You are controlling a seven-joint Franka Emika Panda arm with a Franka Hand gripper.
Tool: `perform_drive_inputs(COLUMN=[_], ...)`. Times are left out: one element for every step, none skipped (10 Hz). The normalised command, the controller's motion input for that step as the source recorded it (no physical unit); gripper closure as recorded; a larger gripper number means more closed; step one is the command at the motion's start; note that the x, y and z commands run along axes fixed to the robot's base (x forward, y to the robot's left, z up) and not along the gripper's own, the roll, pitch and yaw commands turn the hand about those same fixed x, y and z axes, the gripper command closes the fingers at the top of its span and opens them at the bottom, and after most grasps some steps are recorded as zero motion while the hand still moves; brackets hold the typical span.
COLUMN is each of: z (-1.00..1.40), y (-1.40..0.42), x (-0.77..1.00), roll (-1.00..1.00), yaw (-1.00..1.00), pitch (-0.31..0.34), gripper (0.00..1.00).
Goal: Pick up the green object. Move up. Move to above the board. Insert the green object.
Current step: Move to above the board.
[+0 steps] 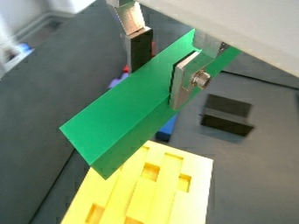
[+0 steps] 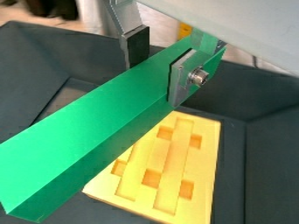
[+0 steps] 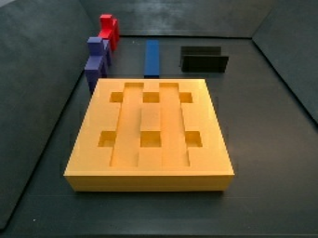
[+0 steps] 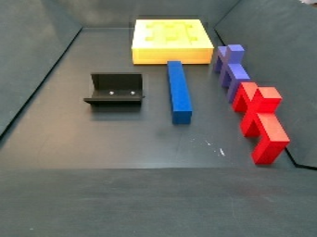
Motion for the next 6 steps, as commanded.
perform_drive_inputs(z=[0.05, 0.03, 0.03, 0.03, 0.03, 0.03], y=[-0.18, -0.07, -0.06, -0.06, -0.05, -0.04], x=[0.06, 0.06, 0.06, 0.06, 0.07, 0.08], roll=[0.06, 0.08, 0.09, 0.11, 0.1, 0.1], yaw=[1.0, 1.0, 1.0, 0.79, 0.48, 0.28], pitch=[0.134, 0.159, 0.178, 0.198, 0.186, 0.173], gripper=[1.0, 1.0, 1.0, 1.0, 1.0, 1.0])
